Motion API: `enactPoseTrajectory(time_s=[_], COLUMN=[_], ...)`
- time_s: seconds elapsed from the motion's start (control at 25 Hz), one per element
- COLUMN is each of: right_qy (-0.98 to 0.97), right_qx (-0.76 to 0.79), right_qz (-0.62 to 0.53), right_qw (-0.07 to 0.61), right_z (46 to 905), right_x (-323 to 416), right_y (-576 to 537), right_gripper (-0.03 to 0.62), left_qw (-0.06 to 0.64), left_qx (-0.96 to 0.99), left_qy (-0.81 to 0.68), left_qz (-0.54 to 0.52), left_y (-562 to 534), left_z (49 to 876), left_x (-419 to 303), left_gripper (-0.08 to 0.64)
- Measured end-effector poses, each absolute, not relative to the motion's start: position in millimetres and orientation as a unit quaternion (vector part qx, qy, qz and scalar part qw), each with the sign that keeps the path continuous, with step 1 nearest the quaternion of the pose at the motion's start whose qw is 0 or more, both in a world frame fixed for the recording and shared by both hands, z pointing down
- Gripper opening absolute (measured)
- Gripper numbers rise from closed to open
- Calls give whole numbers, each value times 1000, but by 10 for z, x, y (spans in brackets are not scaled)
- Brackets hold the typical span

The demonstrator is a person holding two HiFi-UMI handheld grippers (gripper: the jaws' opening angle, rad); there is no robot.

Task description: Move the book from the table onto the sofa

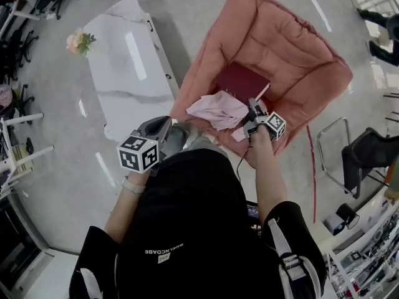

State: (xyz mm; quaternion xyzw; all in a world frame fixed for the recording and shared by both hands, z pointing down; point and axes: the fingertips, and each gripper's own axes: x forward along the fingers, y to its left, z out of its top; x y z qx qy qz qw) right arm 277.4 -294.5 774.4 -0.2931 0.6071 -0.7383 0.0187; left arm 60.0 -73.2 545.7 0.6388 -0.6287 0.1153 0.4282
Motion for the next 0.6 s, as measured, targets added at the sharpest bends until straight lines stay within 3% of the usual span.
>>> enactPoseTrajectory(time_s=[0.2, 0.6], right_qy=[616, 604], right_qx=[-298, -334], right_qz=[-729, -723], right_qw=[-24, -16], right_z=[7929, 8141], right_x=[2629, 2630], right_y=[-3003, -3245], right_gripper=[245, 245], left_qw=[433, 446], left_qx=[618, 596], left_qy=[-648, -662], left_qz=[103, 87], left_y=[-628, -507], left_z=[5498, 5640], left_x=[430, 244], left_gripper=[15, 15])
